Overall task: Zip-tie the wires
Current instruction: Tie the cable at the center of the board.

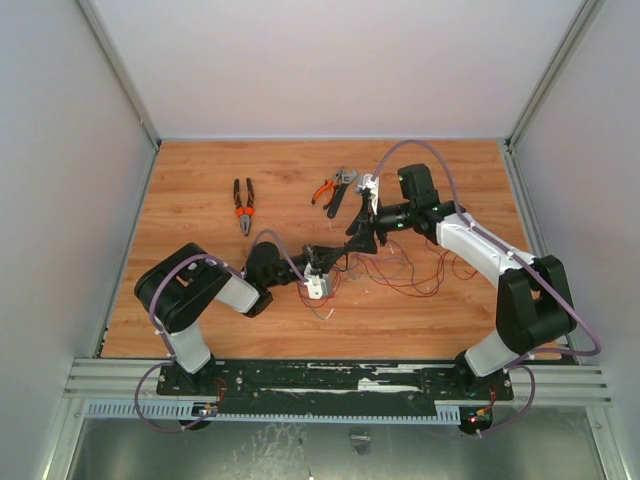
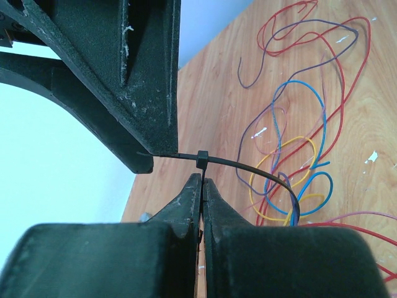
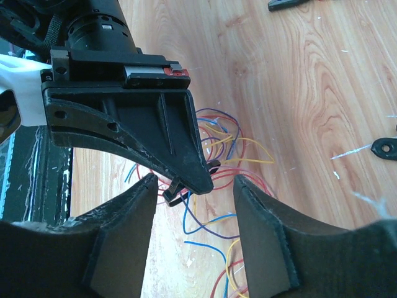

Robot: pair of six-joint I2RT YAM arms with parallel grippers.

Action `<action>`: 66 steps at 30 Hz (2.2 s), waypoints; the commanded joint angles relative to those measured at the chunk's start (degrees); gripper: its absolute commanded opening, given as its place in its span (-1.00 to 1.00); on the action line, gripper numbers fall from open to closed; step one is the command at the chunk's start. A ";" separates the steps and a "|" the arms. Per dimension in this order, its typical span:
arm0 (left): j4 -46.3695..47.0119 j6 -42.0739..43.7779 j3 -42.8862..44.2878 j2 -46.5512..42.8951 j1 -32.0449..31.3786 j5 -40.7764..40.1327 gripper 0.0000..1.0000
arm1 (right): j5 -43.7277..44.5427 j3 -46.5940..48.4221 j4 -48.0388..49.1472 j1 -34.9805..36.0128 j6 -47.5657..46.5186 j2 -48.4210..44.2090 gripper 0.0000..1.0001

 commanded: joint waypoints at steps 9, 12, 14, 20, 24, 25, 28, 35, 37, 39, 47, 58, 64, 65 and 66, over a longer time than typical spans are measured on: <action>2.85 -0.50 -0.30 0.48 -0.49 0.07 -1.00 | -3.99 1.06 -0.51 1.32 -0.56 1.87 -0.26; 2.92 -0.49 -0.32 0.47 -0.54 0.02 -1.00 | -4.33 1.07 -0.76 1.42 -0.65 2.06 -0.33; 2.91 -0.51 -0.33 0.59 -0.48 0.01 -1.00 | -4.59 1.15 -0.92 1.62 -0.73 2.18 -0.38; 3.27 -0.75 -0.36 0.65 -0.48 -0.24 -1.00 | -5.56 1.46 -1.60 1.89 -1.17 2.24 -1.00; 3.40 -0.80 -0.47 0.65 -0.54 -0.18 -1.00 | -4.80 1.74 0.10 1.94 0.44 1.66 -1.00; 3.40 -0.73 -0.56 0.67 -0.53 -0.08 -1.00 | -4.29 2.14 0.58 1.96 1.26 1.67 -1.00; 3.27 -0.33 -0.90 0.50 -0.66 0.10 -1.00 | -2.61 4.82 1.49 1.95 4.00 2.01 -1.00; 2.88 0.52 -0.95 0.52 -1.10 -0.49 -1.00 | -1.53 12.36 4.24 1.90 9.76 2.33 -1.00; 2.87 0.60 -0.97 0.47 -1.10 -0.42 -1.00 | -1.53 13.57 4.07 1.92 10.22 2.41 -1.00; 2.83 0.55 -1.01 0.39 -1.10 -0.54 -1.00 | -1.50 13.68 4.36 1.91 10.62 2.26 -1.00; 3.05 0.22 -0.99 1.29 -1.27 -0.29 -1.00 | -0.66 14.39 7.12 1.96 14.55 1.63 -1.00; 3.27 0.27 -1.33 3.04 -2.08 -0.68 -1.00 | -1.44 19.16 12.03 1.89 17.56 0.91 -1.00; 3.81 -0.35 -1.37 3.84 -2.24 -0.77 -1.00 | -0.55 22.64 11.62 1.93 18.03 0.84 -1.00; 3.95 -0.36 -1.37 4.06 -2.28 -0.77 -1.00 | -0.23 23.21 11.84 1.95 18.25 0.76 -1.00; 3.96 -0.40 -1.33 4.28 -2.25 -0.77 -1.00 | -0.18 23.57 12.16 1.96 18.51 0.67 -1.00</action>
